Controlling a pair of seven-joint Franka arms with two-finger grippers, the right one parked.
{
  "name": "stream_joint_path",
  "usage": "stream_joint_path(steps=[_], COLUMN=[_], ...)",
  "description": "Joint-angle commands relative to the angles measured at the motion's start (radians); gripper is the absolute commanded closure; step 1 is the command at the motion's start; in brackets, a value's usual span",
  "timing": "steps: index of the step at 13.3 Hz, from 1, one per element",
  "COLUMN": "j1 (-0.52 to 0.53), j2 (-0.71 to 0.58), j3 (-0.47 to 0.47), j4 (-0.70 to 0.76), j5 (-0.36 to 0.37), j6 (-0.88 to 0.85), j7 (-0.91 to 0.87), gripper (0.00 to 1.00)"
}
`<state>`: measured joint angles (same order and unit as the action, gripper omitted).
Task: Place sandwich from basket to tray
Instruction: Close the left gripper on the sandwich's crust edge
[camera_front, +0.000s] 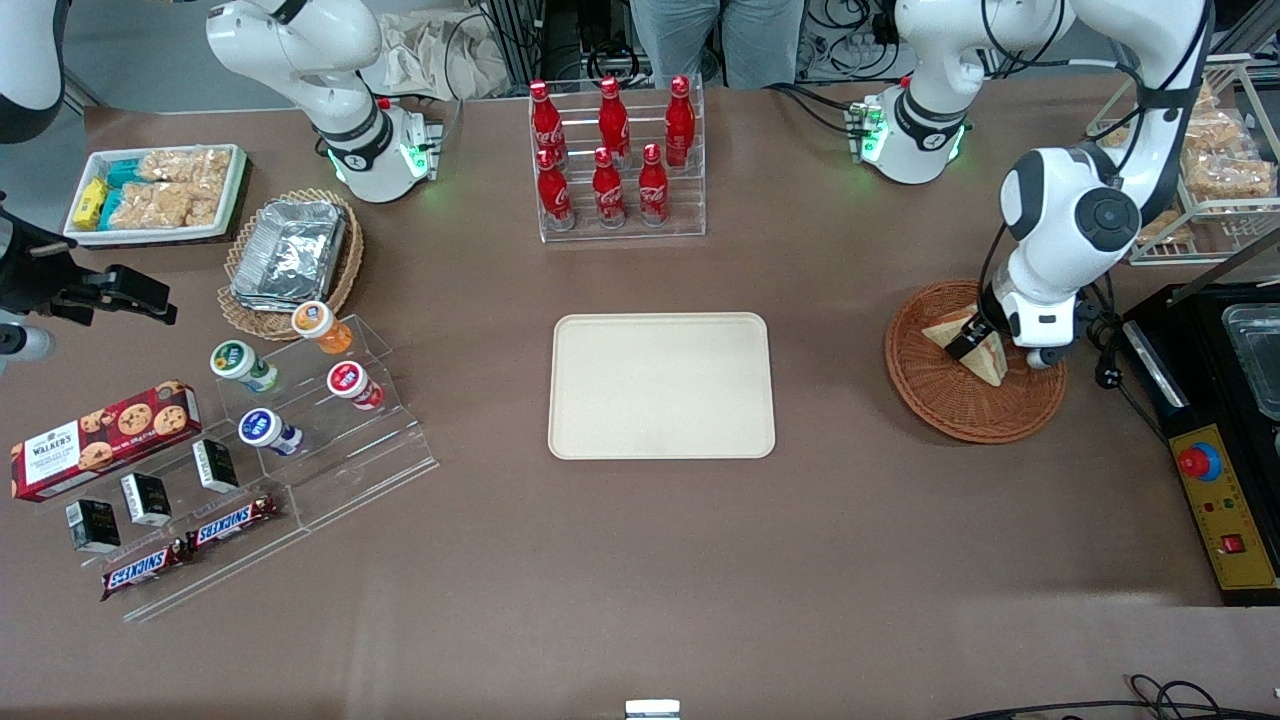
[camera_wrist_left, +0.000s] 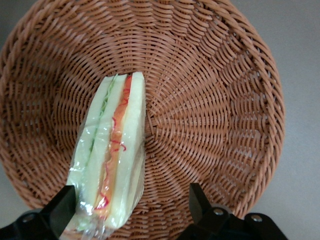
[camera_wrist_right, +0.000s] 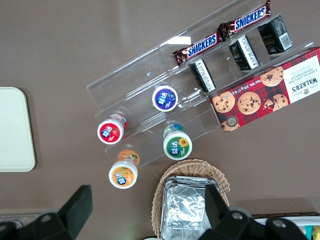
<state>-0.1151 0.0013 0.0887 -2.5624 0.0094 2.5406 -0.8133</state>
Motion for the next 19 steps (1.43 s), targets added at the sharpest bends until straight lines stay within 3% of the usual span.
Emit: stream_joint_path(steps=[1,2,3,5,8,12,15,19], j1=[0.003,0.003,0.003,0.003,0.002,0.002,0.000,0.002], j2=[0.064,0.077,0.080,0.080,0.027,-0.191,-0.256,-0.190], j3=[0.002,0.002,0.009,0.019,0.020,0.019,0.016,0.020], j4=[-0.021,-0.019,-0.019,-0.019,-0.016,0.048,0.119,0.091], j5=[0.014,0.014,0.015,0.015,0.015,0.015,0.018,0.057], j6=[0.105,0.115,0.118,0.118,0.098,-0.242,-0.402,-0.326], j7=[-0.026,-0.024,-0.023,-0.021,-0.020,0.002,0.002,-0.004], gripper=[0.00,0.02,0.10,0.13,0.01,0.00,0.00,0.00])
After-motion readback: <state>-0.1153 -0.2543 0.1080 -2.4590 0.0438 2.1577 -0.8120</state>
